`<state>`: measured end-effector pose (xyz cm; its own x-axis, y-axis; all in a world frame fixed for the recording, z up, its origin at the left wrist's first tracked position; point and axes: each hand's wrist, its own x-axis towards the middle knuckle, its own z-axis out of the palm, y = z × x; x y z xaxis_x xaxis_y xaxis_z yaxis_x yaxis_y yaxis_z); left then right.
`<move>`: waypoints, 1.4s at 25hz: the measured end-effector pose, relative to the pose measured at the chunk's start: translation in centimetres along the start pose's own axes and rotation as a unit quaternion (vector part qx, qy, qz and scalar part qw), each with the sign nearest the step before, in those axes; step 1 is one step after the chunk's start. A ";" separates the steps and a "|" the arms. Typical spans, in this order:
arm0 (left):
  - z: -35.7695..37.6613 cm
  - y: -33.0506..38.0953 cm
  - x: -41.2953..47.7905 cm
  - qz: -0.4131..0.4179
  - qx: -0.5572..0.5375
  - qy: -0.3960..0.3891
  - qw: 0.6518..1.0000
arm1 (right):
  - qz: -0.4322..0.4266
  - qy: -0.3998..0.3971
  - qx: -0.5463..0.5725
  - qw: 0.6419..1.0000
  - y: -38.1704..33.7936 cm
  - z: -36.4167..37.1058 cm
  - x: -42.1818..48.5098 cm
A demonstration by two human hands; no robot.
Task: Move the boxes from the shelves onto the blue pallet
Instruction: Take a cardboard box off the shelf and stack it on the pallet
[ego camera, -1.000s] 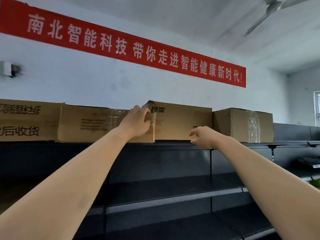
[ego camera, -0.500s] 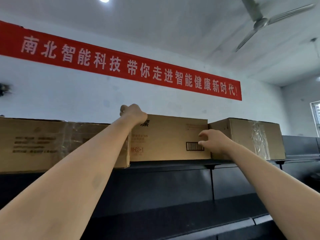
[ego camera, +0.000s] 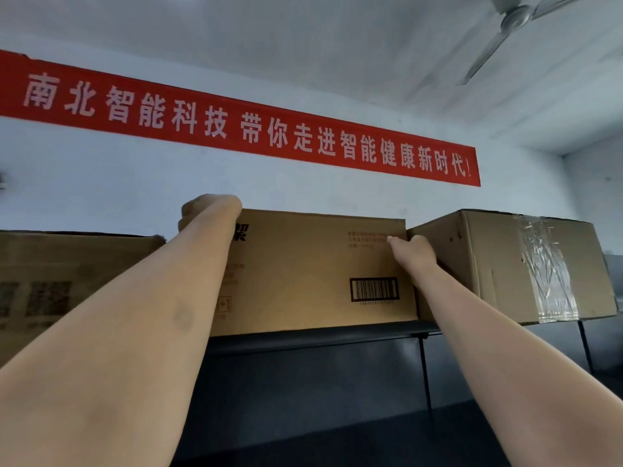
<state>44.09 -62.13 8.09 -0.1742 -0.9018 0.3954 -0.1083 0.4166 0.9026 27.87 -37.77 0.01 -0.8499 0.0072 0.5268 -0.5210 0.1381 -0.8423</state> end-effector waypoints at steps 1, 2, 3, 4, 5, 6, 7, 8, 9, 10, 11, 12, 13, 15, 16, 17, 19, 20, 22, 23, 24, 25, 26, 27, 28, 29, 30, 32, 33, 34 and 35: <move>0.4 -0.3 -0.1 -0.014 -0.039 0.027 0.999 | -0.008 0.009 0.004 1.000 0.0 0.1 0.3; 0.7 -0.5 -0.1 -0.024 -0.082 0.049 0.995 | -0.014 0.012 0.010 1.000 -0.1 0.3 0.8; 0.8 -0.6 -0.2 -0.029 -0.127 0.068 0.989 | -0.016 0.005 0.018 1.000 -0.3 0.5 1.3; 0.8 -0.6 -0.1 -0.030 -0.164 0.080 0.983 | -0.016 -0.006 0.022 1.000 -0.4 0.8 1.8; 0.7 -0.5 -0.2 -0.027 -0.188 0.087 0.978 | -0.010 -0.016 0.025 1.000 -0.6 0.9 2.0; 0.4 -0.5 -0.3 -0.030 -0.208 0.084 0.974 | -0.005 -0.019 0.018 1.000 -0.5 1.0 2.3; 0.0 -0.6 -0.5 -0.039 -0.219 0.075 0.972 | 0.002 -0.026 0.012 1.000 -0.5 1.0 2.6; -0.1 -0.6 -0.7 -0.044 -0.224 0.069 0.971 | 0.004 -0.032 0.016 0.999 -0.6 0.9 3.0; -0.1 -0.7 -1.0 -0.048 -0.223 0.065 0.971 | -0.001 -0.040 0.020 0.999 -0.8 0.9 3.4; -0.1 -0.6 -1.5 -0.047 -0.220 0.069 0.972 | -0.018 -0.055 0.020 0.998 -1.5 0.9 3.5; 0.1 -0.5 -2.2 -0.039 -0.217 0.076 0.972 | -0.041 -0.070 0.008 0.997 -2.5 0.9 3.5; 0.2 -0.2 -3.1 -0.027 -0.214 0.084 0.973 | -0.076 -0.074 -0.022 0.994 -3.6 0.9 3.4; 0.2 0.2 -4.0 -0.014 -0.206 0.092 0.974 | -0.111 -0.065 -0.057 0.990 -4.4 0.9 3.1; 0.1 0.5 -5.8 0.001 -0.189 0.098 0.977 | -0.162 -0.029 -0.119 0.979 -5.1 0.2 2.7; -0.1 0.5 -6.5 0.005 -0.185 0.098 0.978 | -0.164 -0.017 -0.145 0.976 -4.7 -0.3 2.9; -0.3 0.2 -7.1 0.006 -0.185 0.097 0.978 | -0.153 -0.011 -0.166 0.974 -4.0 -1.0 3.4; -0.8 -0.3 -8.1 0.008 -0.188 0.092 0.978 | -0.114 0.003 -0.163 0.980 -2.4 -2.2 4.5; -1.0 -0.5 -8.6 0.012 -0.190 0.092 0.977 | -0.097 0.008 -0.138 0.986 -1.9 -2.7 4.6; -1.1 -1.0 -9.5 0.020 -0.198 0.094 0.976 | -0.085 0.017 -0.098 0.991 -1.5 -3.3 4.6; -1.1 -1.3 -10.0 0.022 -0.205 0.092 0.974 | -0.089 0.021 -0.097 0.991 -1.4 -3.5 4.4; -1.1 -1.6 -10.4 0.023 -0.214 0.092 0.972 | -0.099 0.027 -0.106 0.989 -1.3 -3.8 4.0; -1.2 -2.0 -10.9 0.020 -0.230 0.091 0.969 | -0.112 0.035 -0.118 0.986 -1.2 -4.3 3.6; -1.4 -2.3 -11.4 0.015 -0.250 0.088 0.964 | -0.123 0.044 -0.128 0.983 -0.9 -4.7 3.2; -1.6 -2.5 -12.1 0.010 -0.267 0.083 0.960 | -0.131 0.054 -0.134 0.981 -0.5 -5.2 2.8; -2.0 -2.6 -12.5 0.003 -0.275 0.076 0.958 | -0.137 0.066 -0.134 0.979 -0.1 -5.6 2.4; -2.4 -2.7 -13.0 -0.002 -0.273 0.069 0.960 | -0.142 0.079 -0.132 0.978 0.3 -6.1 1.9; -2.7 -2.6 -13.6 0.001 -0.262 0.064 0.963 | -0.145 0.088 -0.125 0.978 0.8 -6.5 1.3; -3.7 -2.8 -14.3 0.003 -0.252 0.047 0.966 | -0.144 0.099 -0.101 0.979 1.5 -7.1 0.3; -4.2 -3.0 -14.8 -0.011 -0.250 0.027 0.968 | -0.140 0.102 -0.089 0.981 1.9 -7.4 -0.1; -4.7 -3.4 -15.4 -0.033 -0.236 0.000 0.971 | -0.137 0.105 -0.079 0.982 2.3 -7.5 -0.6; -5.1 -3.9 -16.1 -0.057 -0.221 -0.031 0.973 | -0.135 0.108 -0.064 0.983 2.8 -7.6 -1.2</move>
<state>52.26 -49.79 -0.93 -0.2465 -0.9250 0.2892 0.2987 0.2113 0.9307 27.99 -29.86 -2.10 -0.6384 0.1616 0.7526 -0.6989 0.2879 -0.6547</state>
